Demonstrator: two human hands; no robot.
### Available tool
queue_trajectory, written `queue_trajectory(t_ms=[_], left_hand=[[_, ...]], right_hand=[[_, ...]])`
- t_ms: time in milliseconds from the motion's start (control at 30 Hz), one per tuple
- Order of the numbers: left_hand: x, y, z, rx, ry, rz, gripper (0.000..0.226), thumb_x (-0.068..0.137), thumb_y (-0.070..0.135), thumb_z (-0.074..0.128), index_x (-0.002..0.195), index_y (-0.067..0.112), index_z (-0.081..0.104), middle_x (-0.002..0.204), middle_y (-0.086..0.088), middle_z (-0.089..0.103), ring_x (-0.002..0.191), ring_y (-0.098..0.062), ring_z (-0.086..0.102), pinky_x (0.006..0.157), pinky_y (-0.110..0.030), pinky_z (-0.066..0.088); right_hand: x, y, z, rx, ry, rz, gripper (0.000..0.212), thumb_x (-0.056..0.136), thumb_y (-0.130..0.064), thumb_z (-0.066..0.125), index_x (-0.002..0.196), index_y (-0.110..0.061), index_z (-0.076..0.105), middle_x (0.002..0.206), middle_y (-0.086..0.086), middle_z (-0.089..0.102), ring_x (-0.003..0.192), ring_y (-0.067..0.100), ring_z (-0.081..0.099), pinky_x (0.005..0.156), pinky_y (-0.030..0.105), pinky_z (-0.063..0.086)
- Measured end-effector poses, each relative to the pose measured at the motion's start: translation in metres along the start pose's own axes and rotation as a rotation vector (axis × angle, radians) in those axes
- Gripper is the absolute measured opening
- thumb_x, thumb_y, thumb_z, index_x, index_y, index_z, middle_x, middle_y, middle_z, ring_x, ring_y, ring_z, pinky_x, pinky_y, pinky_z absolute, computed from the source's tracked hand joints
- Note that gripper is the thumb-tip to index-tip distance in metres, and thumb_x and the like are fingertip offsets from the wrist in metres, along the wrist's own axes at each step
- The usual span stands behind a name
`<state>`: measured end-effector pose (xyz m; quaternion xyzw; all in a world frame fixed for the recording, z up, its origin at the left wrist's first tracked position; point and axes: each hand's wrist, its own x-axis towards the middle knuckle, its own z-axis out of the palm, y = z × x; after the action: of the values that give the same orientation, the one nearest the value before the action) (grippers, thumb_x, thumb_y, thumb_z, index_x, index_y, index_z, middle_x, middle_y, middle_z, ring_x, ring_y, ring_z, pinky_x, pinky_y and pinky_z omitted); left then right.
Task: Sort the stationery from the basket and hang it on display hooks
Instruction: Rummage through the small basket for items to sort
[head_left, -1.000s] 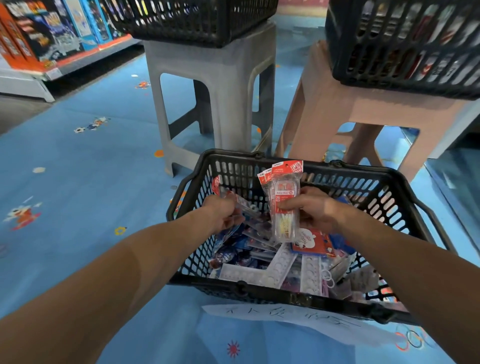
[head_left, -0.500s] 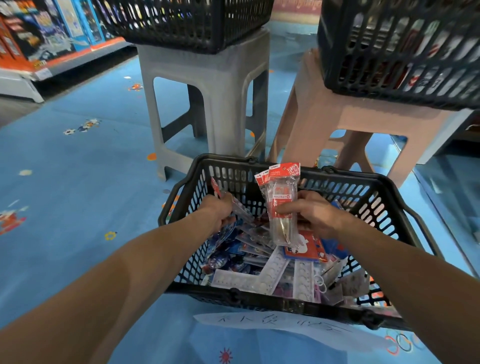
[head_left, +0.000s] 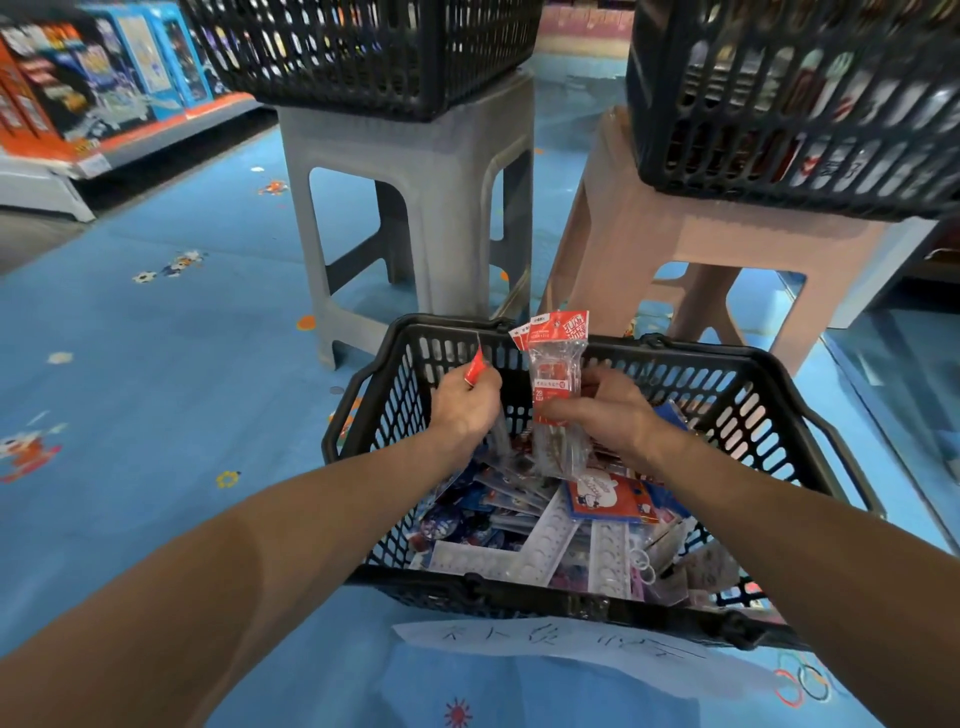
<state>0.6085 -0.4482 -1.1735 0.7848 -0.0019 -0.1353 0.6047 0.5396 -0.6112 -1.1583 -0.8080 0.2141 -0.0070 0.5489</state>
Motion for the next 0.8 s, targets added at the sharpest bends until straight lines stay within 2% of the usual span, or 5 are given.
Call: queue_trajectory(t_ms=[233, 333, 433, 700, 800], left_hand=[[-0.007, 0.012, -0.008, -0.179, -0.19, -0.082, 0.052, 0.094, 0.063, 0.043, 0.112, 0.019, 0.065, 0.111, -0.008, 0.076, 0.105, -0.028, 0.071, 0.096, -0.05, 0.054], [-0.006, 0.016, -0.011, -0.267, -0.381, -0.139, 0.059, 0.102, 0.054, 0.029, 0.111, 0.013, 0.071, 0.107, -0.008, 0.077, 0.1, -0.022, 0.071, 0.088, -0.041, 0.055], [-0.01, 0.017, -0.011, -0.267, -0.423, -0.224, 0.065, 0.102, 0.053, 0.024, 0.115, 0.009, 0.07, 0.113, -0.013, 0.075, 0.108, -0.029, 0.069, 0.088, -0.045, 0.056], [0.003, 0.012, -0.015, -0.33, -0.227, -0.385, 0.058, 0.111, 0.042, 0.02, 0.114, 0.002, 0.061, 0.1, -0.021, 0.075, 0.082, -0.028, 0.075, 0.051, -0.034, 0.059], [0.008, 0.005, -0.014, -0.327, -0.226, -0.407, 0.063, 0.11, 0.052, 0.024, 0.132, 0.002, 0.055, 0.107, -0.02, 0.076, 0.091, -0.031, 0.077, 0.059, -0.039, 0.061]], right_hand=[[-0.002, -0.007, 0.016, -0.076, -0.007, -0.033, 0.049, 0.059, -0.043, 0.091, 0.1, -0.029, 0.067, 0.1, -0.006, 0.074, 0.094, 0.012, 0.07, 0.089, 0.035, 0.058], [0.0, -0.007, 0.019, -0.079, 0.0, -0.031, 0.069, 0.049, -0.05, 0.088, 0.111, -0.022, 0.071, 0.099, -0.006, 0.075, 0.092, 0.012, 0.072, 0.087, 0.037, 0.059], [-0.003, -0.007, 0.02, -0.021, 0.0, -0.011, 0.046, 0.073, -0.032, 0.088, 0.111, -0.016, 0.067, 0.097, -0.004, 0.073, 0.089, 0.011, 0.07, 0.074, 0.027, 0.056], [-0.011, -0.006, 0.029, -0.12, -0.006, -0.026, 0.029, 0.078, -0.038, 0.084, 0.1, -0.023, 0.072, 0.093, -0.007, 0.074, 0.089, 0.01, 0.071, 0.069, 0.021, 0.053], [-0.012, -0.004, 0.034, -0.197, 0.001, -0.042, 0.037, 0.079, -0.035, 0.083, 0.108, -0.021, 0.065, 0.098, -0.005, 0.069, 0.086, 0.006, 0.064, 0.062, 0.018, 0.046]])
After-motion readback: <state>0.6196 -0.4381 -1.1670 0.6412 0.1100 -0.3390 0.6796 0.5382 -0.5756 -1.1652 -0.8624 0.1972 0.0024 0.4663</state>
